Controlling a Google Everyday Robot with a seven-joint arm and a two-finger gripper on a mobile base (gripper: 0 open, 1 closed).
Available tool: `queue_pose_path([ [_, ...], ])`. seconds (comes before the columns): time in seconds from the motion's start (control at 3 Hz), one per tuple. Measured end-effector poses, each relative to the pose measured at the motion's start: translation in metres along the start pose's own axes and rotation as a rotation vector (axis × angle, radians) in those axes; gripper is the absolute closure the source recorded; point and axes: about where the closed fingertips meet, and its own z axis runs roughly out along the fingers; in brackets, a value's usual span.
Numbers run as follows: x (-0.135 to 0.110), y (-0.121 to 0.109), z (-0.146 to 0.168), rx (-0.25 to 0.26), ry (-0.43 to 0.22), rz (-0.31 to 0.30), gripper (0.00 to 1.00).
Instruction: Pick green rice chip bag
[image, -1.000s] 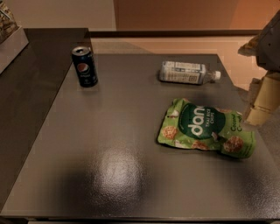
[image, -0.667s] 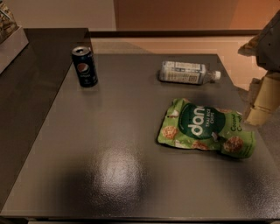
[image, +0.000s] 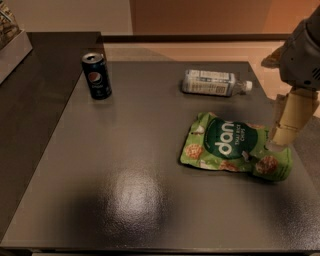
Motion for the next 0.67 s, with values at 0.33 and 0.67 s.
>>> queue_pose_path([
  [0.33,0.004,-0.001,0.025,-0.048,0.005,0.001,0.00],
  [0.67,0.008,0.001,0.050,-0.088,0.014,0.010,0.00],
])
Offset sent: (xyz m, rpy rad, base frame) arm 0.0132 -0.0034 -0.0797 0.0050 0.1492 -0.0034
